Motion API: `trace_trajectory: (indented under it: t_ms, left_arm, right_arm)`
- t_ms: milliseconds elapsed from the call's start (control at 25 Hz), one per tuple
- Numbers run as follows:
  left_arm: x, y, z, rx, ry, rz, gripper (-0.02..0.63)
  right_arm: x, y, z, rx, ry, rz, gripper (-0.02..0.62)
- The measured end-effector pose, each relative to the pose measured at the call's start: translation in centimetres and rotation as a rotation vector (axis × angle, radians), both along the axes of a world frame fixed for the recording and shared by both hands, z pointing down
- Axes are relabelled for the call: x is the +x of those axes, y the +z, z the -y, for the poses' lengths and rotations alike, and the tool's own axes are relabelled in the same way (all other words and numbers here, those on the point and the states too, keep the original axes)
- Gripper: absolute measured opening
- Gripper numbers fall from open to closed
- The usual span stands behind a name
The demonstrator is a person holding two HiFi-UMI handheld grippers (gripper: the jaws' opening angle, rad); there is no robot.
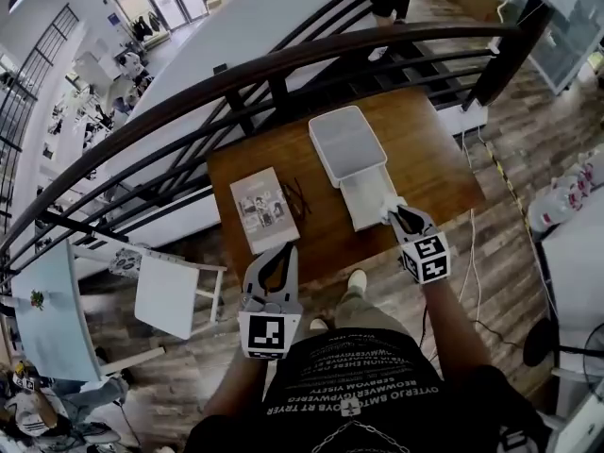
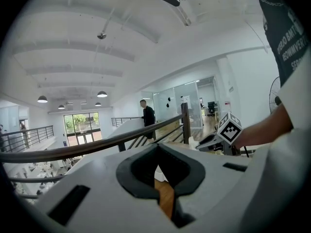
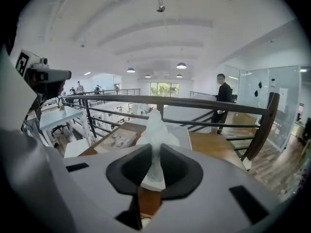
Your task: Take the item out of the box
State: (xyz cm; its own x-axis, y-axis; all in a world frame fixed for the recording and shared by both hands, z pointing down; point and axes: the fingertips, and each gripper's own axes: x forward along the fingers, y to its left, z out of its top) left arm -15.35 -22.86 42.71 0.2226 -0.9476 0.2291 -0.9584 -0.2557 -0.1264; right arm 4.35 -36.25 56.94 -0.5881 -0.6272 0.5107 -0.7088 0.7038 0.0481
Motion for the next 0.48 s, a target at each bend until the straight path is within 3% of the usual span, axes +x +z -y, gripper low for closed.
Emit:
trace_trajectory:
  t_ms: [480]
  left_arm:
    - [1.1, -1.0, -4.4, 0.014, 0.058, 0.006, 0.005]
  right_arm:
    - [0.2, -7.0, -5.8, 0.094, 0.015, 0.070, 0.051]
